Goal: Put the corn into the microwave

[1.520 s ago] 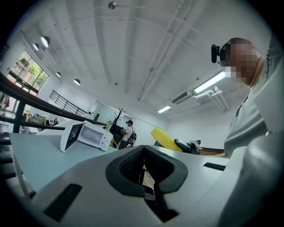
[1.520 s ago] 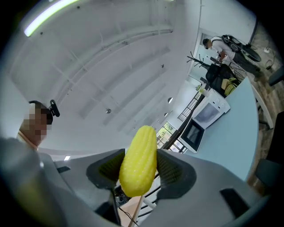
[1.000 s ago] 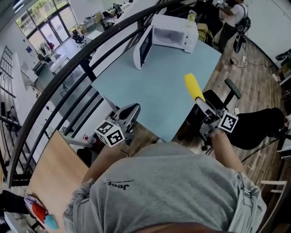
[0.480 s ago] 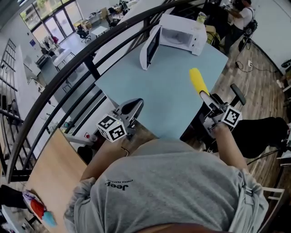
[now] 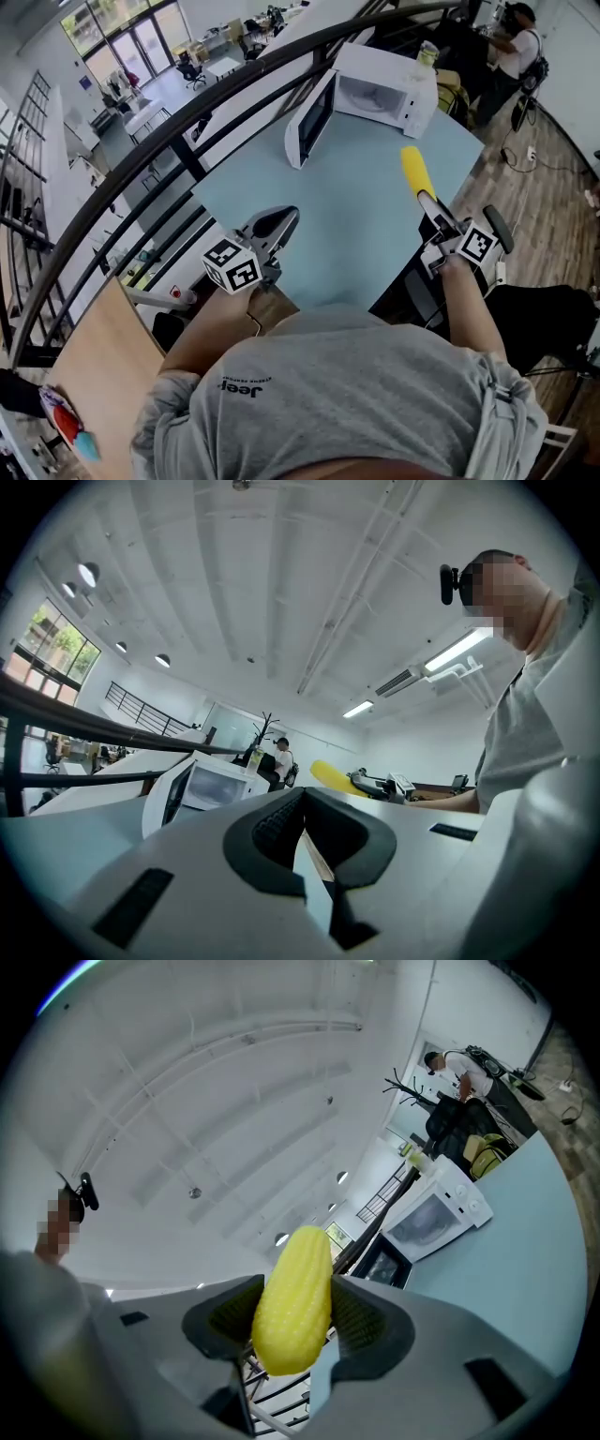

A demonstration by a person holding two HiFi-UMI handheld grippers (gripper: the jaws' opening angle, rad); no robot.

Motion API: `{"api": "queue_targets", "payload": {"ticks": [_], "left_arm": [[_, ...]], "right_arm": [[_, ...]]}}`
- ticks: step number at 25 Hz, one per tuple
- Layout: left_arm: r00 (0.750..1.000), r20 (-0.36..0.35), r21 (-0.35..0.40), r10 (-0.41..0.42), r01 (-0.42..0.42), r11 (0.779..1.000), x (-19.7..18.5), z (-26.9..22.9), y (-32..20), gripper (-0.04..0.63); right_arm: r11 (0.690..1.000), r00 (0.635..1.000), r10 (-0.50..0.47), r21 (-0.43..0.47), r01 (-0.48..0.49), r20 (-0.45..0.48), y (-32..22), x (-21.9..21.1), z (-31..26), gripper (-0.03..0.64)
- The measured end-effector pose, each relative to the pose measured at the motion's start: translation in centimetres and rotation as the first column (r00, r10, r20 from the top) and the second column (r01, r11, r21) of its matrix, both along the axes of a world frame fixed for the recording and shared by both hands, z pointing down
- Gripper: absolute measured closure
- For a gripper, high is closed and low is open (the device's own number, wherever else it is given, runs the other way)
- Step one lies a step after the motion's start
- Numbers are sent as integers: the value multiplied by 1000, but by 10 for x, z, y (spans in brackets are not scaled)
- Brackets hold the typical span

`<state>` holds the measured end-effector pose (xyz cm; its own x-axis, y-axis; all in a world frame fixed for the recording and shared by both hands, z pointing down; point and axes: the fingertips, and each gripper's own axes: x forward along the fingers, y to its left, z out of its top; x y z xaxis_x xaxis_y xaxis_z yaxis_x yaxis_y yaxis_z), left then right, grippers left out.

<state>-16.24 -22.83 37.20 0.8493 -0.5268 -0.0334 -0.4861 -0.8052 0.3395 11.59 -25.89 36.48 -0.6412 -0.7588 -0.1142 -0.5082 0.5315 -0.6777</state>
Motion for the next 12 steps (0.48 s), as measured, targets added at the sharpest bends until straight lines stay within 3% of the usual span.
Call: {"api": "queue_targets", "payload": {"ticks": [7, 12], "left_arm": [[1000, 29, -65, -10, 12, 998, 81, 26, -96, 577], [996, 92, -95, 22, -13, 995, 122, 57, -154, 577]], "right_arm": [[999, 999, -35, 13, 35, 1, -108, 58, 33, 387], [1000, 1000, -18, -17, 18, -12, -186, 79, 77, 387]]}}
